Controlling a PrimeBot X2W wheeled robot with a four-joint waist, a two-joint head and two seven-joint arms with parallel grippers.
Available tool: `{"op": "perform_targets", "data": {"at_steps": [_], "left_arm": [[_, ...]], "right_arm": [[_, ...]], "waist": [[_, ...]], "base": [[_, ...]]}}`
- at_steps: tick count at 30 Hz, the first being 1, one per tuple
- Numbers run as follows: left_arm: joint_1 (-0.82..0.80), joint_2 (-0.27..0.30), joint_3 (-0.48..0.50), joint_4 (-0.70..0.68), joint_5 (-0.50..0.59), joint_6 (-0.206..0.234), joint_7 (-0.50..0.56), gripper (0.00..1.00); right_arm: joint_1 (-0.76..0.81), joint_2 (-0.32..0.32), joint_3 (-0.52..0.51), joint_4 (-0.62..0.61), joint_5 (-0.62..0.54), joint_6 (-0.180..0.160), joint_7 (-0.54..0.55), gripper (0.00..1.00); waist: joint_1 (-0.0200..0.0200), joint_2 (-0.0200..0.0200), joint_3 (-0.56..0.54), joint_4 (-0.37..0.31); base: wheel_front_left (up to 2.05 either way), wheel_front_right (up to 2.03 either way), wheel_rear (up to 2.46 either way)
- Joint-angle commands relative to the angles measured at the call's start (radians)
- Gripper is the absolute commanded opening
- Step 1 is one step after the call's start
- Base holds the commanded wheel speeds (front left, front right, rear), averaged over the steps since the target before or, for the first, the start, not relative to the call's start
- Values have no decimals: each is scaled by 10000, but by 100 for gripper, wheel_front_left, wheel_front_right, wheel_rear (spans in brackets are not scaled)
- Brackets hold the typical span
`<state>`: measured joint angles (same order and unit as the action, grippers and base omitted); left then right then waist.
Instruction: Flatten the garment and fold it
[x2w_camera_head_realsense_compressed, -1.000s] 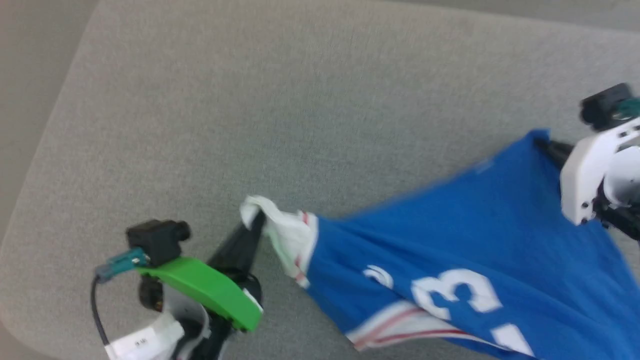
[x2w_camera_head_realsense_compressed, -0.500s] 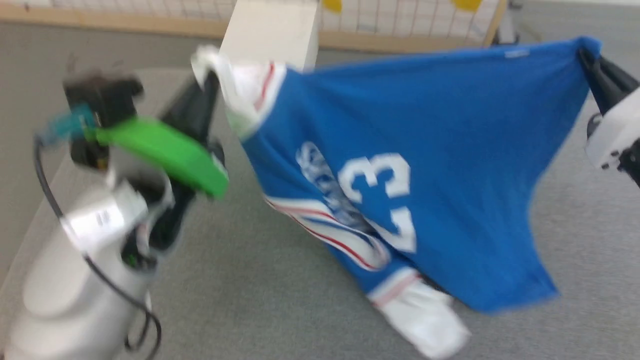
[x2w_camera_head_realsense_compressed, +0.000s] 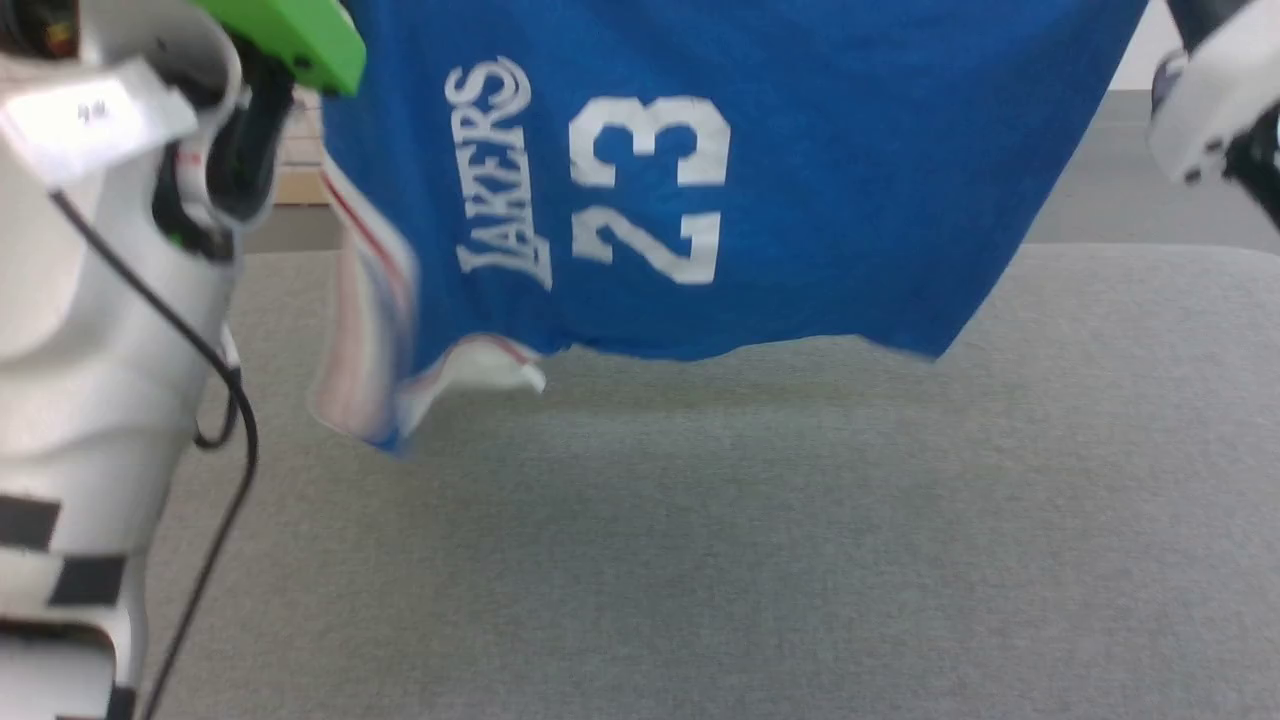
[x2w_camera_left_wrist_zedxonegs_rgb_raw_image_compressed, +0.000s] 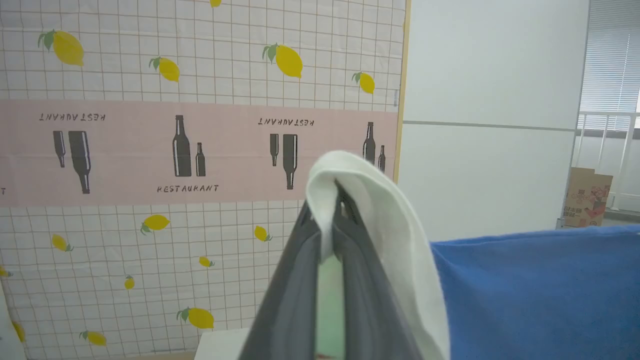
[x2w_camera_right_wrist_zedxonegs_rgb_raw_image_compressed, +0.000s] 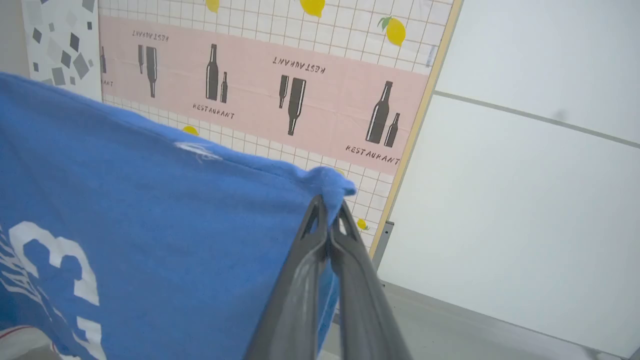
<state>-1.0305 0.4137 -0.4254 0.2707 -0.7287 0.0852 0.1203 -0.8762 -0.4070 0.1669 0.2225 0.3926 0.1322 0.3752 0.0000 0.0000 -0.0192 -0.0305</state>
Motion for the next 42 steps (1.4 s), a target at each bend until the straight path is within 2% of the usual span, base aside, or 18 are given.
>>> {"op": "perform_targets", "data": {"at_steps": [1,7,8,12,19,26,32,37,42], "left_arm": [[-418,23,-61,232,154,-108,36,0],[-1499,-153,-258,1339,332,-141,397,0],[-2033,-182,-377,1608,499,-145,531,0],[-2809,-175,-389,1804,778,-90,360,0],[-3950,-267,-283,2319,1239,-25,-663,0],[-5407,-660,52,2804,1562,263,-2179,0],[-5730,-1153,-68,3343,1682,-233,-3443,0],[-5272,-1322,-81,3716,1716,-718,-3756,0],[-4472,-1228,117,3606,1616,-1268,-3812,0]], "right_arm": [[-326,113,47,161,-67,-15,52,0],[-1306,309,262,1073,-210,-15,313,0],[-1795,355,336,1420,-274,-15,415,0],[-2589,342,409,1849,-477,-15,334,0],[-4113,622,585,3016,-1120,-15,-421,0],[-5885,819,811,4373,-2539,-15,-1563,0],[-6429,662,1217,5417,-3519,-15,-2786,0],[-6429,548,1862,6126,-4036,-15,-3714,0],[-6182,555,2735,6649,-3797,-15,-4444,0]], "waist": [[0,0,4,-221],[0,0,578,-360],[0,0,1213,-409],[0,0,2196,-495],[0,0,3374,-812],[0,0,4371,-944],[0,0,4781,-646],[0,0,5129,-469],[0,0,5434,-387]], "base": [[0,0,0],[0,0,0],[0,0,0],[0,0,0],[0,0,0],[0,0,0],[0,0,0],[0,0,0],[0,0,0]]}}
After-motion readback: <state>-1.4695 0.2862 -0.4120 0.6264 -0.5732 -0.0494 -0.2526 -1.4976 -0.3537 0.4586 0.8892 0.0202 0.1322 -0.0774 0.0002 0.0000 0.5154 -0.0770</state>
